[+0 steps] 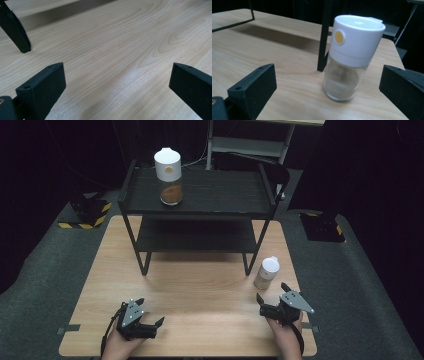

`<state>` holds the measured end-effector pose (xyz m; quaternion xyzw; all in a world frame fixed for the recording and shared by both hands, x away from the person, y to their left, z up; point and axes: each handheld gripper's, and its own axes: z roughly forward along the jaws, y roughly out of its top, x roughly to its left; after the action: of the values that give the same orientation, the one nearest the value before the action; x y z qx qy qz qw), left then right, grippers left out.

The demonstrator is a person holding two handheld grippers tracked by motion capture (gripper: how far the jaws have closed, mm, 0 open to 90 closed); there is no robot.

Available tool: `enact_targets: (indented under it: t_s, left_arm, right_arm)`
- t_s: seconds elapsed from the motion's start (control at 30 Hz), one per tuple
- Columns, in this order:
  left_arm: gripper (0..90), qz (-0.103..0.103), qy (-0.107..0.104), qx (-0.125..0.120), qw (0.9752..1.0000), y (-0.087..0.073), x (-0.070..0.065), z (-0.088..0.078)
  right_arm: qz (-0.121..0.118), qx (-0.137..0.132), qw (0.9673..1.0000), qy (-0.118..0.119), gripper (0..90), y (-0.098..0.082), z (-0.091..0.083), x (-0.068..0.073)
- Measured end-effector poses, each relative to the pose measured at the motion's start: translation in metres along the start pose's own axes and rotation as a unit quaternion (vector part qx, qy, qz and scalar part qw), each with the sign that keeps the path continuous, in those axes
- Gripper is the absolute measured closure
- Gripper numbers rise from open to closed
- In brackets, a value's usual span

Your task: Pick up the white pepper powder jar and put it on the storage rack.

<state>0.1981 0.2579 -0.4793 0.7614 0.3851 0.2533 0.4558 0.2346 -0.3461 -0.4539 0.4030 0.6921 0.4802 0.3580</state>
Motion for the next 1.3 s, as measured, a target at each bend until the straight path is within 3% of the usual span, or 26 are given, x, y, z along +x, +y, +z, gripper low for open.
enact_targets:
  t_s: [0.37,0.7,1.0,1.3]
  left_arm:
    - [1.1,0.004,0.002,0.0,1.0,0.0,-0.002,0.0]
    - [1.1,0.003,0.007,-0.002,1.0,-0.001,-0.004,0.0]
    - [1.1,0.007,0.007,-0.002,1.0,-0.001,-0.004,0.0]
    - [1.1,0.012,0.011,-0.005,0.9999,-0.002,-0.006,-0.001]
  right_arm:
    - [0.015,-0.005,0.9997,-0.02,6.4,-0.002,0.027,-0.011]
    - [0.04,-0.007,0.999,-0.021,12.4,-0.006,0.05,-0.019]
    - [0.039,-0.018,0.999,-0.014,23.2,-0.008,0.062,-0.025]
    - [0.053,-0.024,0.9982,-0.012,29.9,-0.014,0.068,-0.026]
